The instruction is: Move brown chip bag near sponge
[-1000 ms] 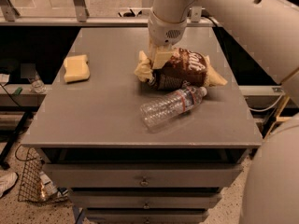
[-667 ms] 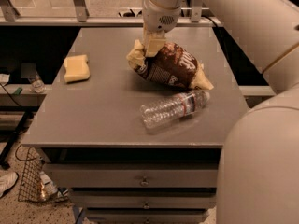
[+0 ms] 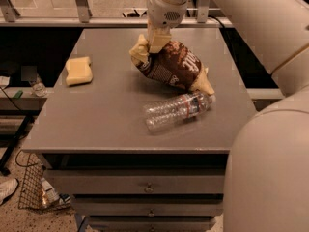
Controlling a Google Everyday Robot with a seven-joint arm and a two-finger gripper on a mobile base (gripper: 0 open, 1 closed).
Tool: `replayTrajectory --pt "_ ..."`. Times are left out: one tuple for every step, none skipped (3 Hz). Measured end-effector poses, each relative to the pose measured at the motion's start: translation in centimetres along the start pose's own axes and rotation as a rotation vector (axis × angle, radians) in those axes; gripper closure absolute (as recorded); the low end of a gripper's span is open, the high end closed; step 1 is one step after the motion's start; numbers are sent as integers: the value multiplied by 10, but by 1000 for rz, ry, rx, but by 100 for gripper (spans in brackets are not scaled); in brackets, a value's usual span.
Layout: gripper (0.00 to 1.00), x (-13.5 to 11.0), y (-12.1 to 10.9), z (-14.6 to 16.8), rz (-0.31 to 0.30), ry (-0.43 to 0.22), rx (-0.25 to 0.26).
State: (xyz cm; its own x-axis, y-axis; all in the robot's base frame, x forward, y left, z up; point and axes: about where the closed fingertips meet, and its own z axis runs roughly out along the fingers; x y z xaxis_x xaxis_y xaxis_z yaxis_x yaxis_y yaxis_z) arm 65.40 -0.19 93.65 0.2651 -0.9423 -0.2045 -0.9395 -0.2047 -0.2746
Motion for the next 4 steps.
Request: replayTrajectory --pt "100 -16 -20 4 -42 -33 40" --pt "100 -41 -45 16 -133 -69 58" --pt "100 -77 -65 29 -232 -117 71" --pt "100 -111 -67 43 -312 -140 55"
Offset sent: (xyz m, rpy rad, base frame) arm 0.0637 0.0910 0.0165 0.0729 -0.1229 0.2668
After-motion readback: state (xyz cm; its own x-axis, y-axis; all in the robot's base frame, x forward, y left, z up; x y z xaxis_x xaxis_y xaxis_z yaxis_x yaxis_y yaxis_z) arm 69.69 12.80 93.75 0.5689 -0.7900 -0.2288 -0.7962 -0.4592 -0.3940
